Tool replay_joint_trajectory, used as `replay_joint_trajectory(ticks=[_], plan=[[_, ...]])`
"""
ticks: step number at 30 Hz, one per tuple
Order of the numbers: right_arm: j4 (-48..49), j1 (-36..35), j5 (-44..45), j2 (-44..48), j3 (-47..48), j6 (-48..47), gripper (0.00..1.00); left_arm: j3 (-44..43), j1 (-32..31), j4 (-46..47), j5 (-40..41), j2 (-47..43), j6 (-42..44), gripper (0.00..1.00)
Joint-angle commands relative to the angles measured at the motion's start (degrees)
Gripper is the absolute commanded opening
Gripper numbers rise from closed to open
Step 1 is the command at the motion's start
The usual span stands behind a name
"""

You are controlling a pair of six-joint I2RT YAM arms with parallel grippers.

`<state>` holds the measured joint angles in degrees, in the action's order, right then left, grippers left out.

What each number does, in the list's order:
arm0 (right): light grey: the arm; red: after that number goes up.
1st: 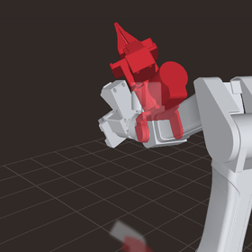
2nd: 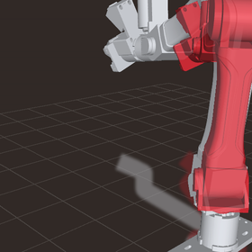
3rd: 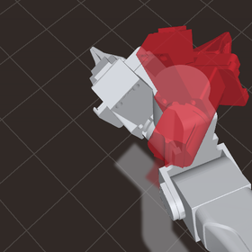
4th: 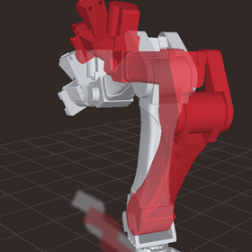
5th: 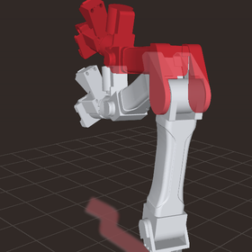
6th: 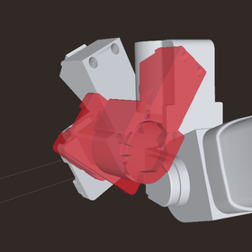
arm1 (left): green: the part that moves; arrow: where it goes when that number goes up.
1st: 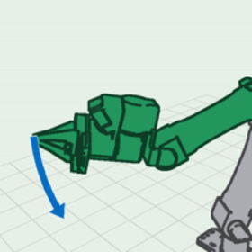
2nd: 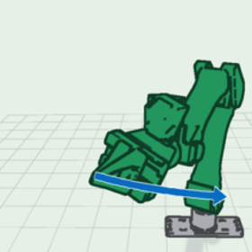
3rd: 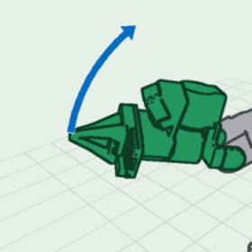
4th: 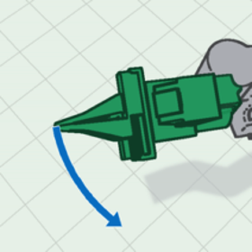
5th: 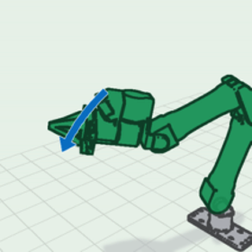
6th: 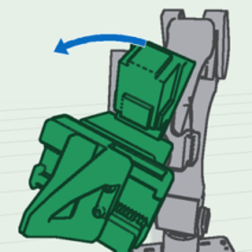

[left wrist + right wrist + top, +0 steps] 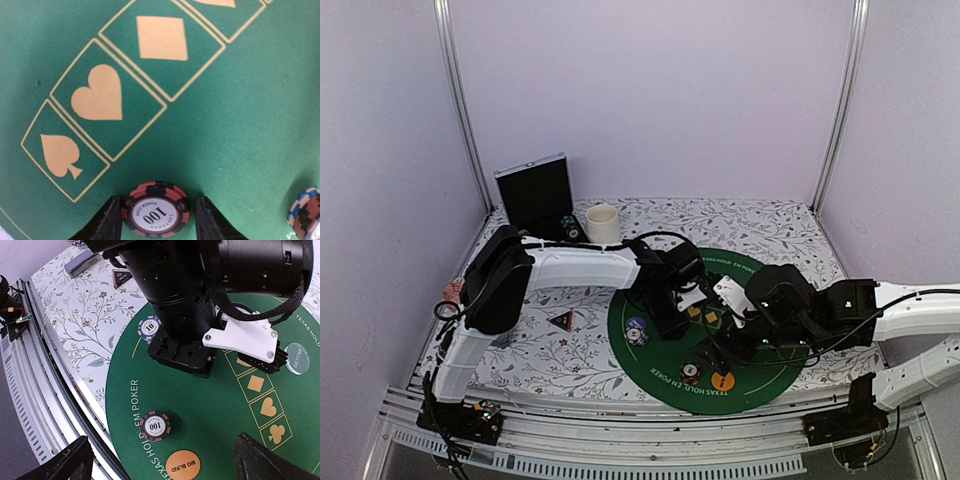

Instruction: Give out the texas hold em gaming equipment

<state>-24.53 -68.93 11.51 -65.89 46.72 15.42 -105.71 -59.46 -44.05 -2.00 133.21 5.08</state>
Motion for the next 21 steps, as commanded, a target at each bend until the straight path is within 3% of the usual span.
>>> replay_joint_trajectory(ticks=[1,4,7,10,15,21], plan=[[0.1,0.5,0.7,1.5,-0.6,-0.6,0.99,1.3,-3.3,-3.6,-2.3,3.3,1.1,0.49],[0.2,0.5,0.7,1.5,-0.4,-0.9,0.99,1.6,-3.3,-4.5,-2.1,3.6,1.0,0.47],[0.3,0.6,0.7,1.4,-0.3,-1.2,0.99,2.6,-3.4,-4.9,-3.1,3.4,1.2,0.55],[0.4,0.7,0.6,1.5,-0.2,-1.4,0.99,3.2,-3.4,-5.2,-3.3,3.2,1.4,0.54],[0.2,1.3,0.8,2.1,0.3,-1.4,0.99,2.7,-3.3,-5.2,-3.0,2.7,1.4,0.33],[-0.6,2.9,1.4,3.8,2.5,-1.8,0.99,1.0,-3.1,-4.2,-2.4,0.0,0.7,0.19]])
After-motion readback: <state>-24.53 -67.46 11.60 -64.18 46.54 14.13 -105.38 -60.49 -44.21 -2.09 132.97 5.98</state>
